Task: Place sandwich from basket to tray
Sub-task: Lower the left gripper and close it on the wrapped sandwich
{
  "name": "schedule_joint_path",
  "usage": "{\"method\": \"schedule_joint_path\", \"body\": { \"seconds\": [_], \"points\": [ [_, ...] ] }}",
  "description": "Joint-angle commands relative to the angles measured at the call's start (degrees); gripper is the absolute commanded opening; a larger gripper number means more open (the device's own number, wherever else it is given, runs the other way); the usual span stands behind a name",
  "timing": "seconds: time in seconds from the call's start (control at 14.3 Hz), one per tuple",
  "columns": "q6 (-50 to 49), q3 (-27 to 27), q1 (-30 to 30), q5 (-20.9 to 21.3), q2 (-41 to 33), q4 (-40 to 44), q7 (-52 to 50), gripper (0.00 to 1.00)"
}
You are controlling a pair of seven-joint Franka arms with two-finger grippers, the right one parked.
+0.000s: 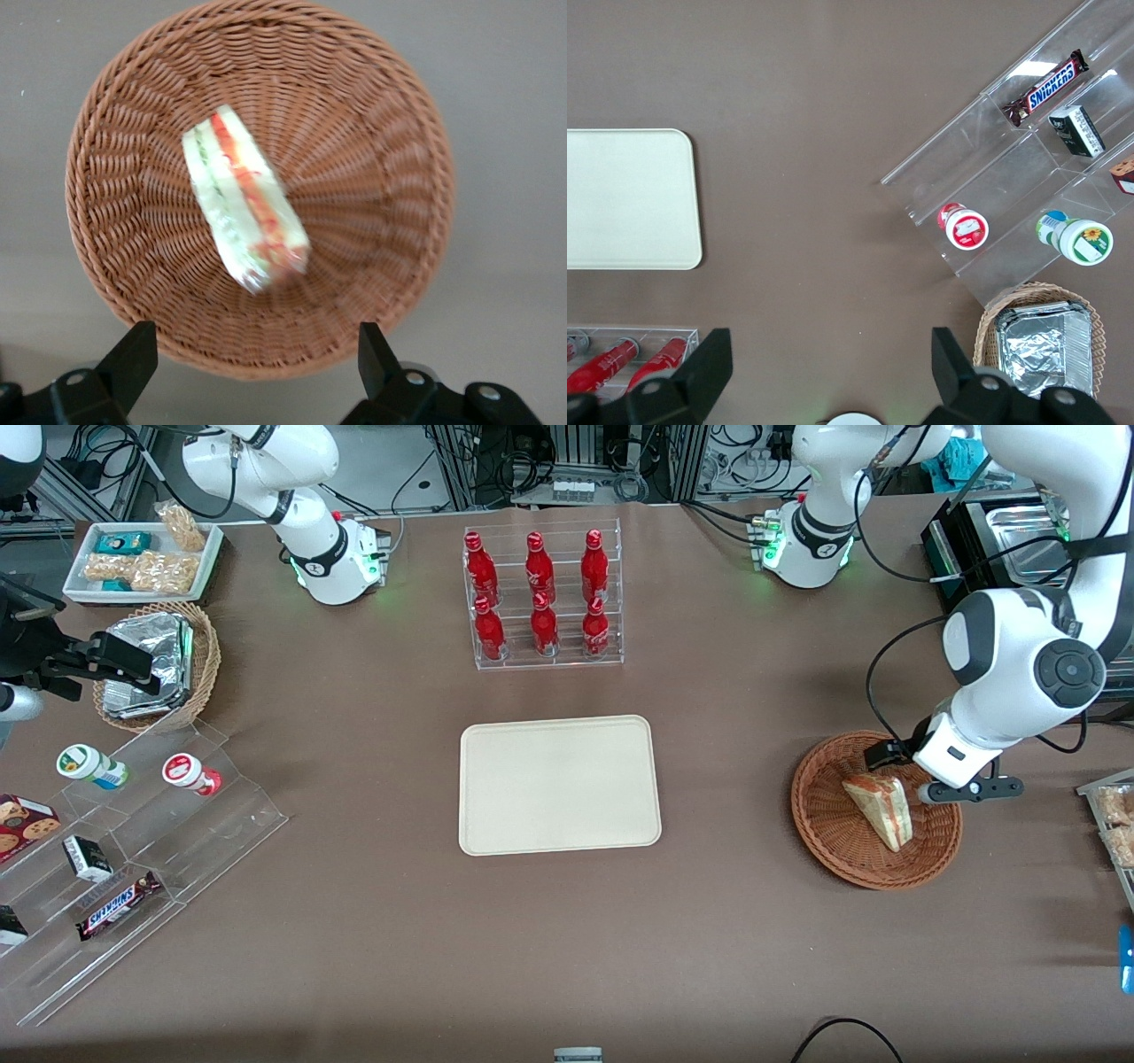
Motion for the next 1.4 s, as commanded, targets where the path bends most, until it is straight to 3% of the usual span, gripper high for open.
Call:
{"method": "schedule_joint_path", "body": {
  "seconds": [0.0, 0.28, 0.63, 0.84, 0.91, 0.98, 1.19, 1.33],
  "points": [
    [2.85, -0.23, 0.16, -0.24, 1.51, -0.50, -9.48, 1.00],
    [11.81, -0.32, -0.45, -0.06, 5.82, -0.41, -26.56, 1.00],
    [15.43, -0.32, -0.45, 0.64, 10.92, 0.82, -26.59, 0.96],
    [14.73, -0.32, -0.45, 0.91, 11.37, 0.03, -24.67, 0.38],
    [14.38, -0.32, -0.45, 0.91, 11.19, 0.12, -24.48, 0.23],
    [13.68, -0.32, -0.45, 0.91, 10.76, 0.38, -24.48, 0.16],
    [7.90, -0.50, -1.41, 0.91, 8.57, 2.48, -24.22, 0.15],
    [-2.01, -0.67, -3.61, 0.91, 6.89, 7.38, -24.13, 0.15]
  ]
}}
